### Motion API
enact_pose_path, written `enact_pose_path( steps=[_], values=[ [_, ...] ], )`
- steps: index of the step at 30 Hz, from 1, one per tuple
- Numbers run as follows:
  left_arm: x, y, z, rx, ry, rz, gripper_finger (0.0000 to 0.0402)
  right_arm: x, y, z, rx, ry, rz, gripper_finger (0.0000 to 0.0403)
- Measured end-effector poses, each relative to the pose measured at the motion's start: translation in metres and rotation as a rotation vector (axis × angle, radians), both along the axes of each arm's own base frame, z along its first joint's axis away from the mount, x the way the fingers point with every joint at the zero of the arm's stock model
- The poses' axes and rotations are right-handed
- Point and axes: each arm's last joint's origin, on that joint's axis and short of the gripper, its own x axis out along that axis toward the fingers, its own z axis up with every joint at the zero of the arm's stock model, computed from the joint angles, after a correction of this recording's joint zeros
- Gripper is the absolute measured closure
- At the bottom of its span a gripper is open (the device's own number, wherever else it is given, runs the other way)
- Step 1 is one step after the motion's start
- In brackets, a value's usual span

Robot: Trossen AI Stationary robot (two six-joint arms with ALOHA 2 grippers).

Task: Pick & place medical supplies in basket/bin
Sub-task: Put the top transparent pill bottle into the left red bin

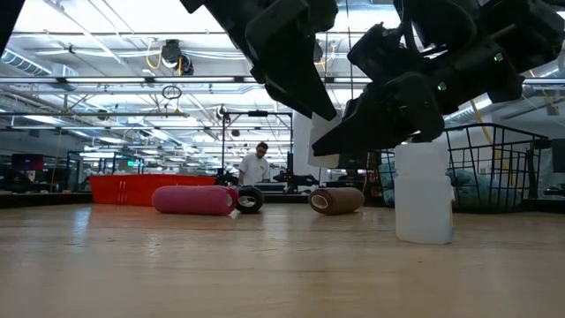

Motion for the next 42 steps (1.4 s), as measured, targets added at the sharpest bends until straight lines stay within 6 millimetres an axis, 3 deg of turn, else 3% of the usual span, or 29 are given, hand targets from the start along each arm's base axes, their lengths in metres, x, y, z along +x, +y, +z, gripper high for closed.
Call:
enact_pose_path(
  steps=[10,19,23,30,37,42],
  values=[
    [0.000,0.004,0.000,-0.012,0.009,-0.039,0.0271,0.000,0.001,0.000,-0.006,0.003,0.008,0.0273],
    [0.000,0.004,0.000,0.017,0.005,-0.010,0.0271,0.000,0.000,0.000,-0.007,0.003,0.006,0.0251],
    [-0.005,0.005,0.012,0.040,-0.014,0.004,0.0271,0.000,0.000,0.002,0.035,-0.016,-0.019,0.0225],
    [-0.033,0.017,0.064,0.084,-0.101,0.056,0.0271,-0.007,0.000,0.008,0.076,0.035,-0.018,0.0191],
    [-0.081,0.047,0.113,0.126,-0.141,0.174,0.0271,-0.027,-0.010,0.040,0.065,0.019,-0.040,0.0183],
    [-0.128,0.080,0.122,0.108,-0.196,0.330,0.0271,-0.044,-0.019,0.059,0.059,-0.066,-0.047,0.0191]
  ],
)
